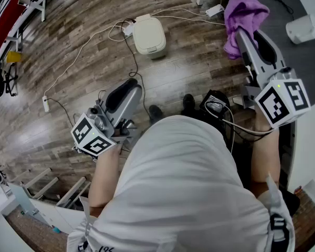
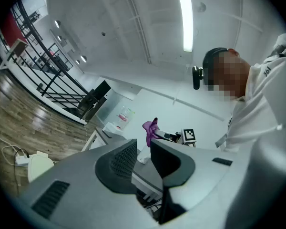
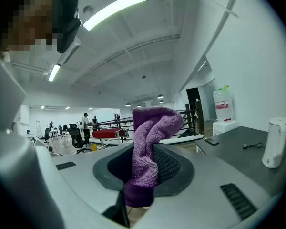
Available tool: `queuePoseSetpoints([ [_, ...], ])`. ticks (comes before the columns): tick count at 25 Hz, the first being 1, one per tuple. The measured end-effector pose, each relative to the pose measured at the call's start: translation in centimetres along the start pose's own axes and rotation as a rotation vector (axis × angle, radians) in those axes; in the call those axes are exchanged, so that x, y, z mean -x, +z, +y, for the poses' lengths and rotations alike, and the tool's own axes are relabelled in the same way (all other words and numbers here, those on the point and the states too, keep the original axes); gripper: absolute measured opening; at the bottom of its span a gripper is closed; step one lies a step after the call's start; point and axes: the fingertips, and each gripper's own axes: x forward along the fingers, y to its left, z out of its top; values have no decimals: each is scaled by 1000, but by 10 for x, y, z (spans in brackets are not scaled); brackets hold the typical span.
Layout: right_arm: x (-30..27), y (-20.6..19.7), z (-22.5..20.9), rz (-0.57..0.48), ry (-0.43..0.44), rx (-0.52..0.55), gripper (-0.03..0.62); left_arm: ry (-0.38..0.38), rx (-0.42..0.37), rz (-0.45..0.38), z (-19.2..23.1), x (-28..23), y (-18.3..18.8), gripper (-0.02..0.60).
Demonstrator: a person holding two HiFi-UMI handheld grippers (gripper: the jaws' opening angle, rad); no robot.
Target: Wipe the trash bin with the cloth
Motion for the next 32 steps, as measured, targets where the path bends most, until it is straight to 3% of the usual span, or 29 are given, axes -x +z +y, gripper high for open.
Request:
queuePoseSetpoints([
  [7,4,-4,-18,43,-16,17,106,30,18,-3,4,-12,-2,84],
  [17,-19,-14,-55,72,24,13,106,156,-3,-52,13,-31,0,84],
  [26,-51,-25,-35,148,192,33,104,259,-3,-82,18,-24,11,84],
  [32,-82,-47,-29,186,177,44,106,261,16,-79,49,-25,9,84],
])
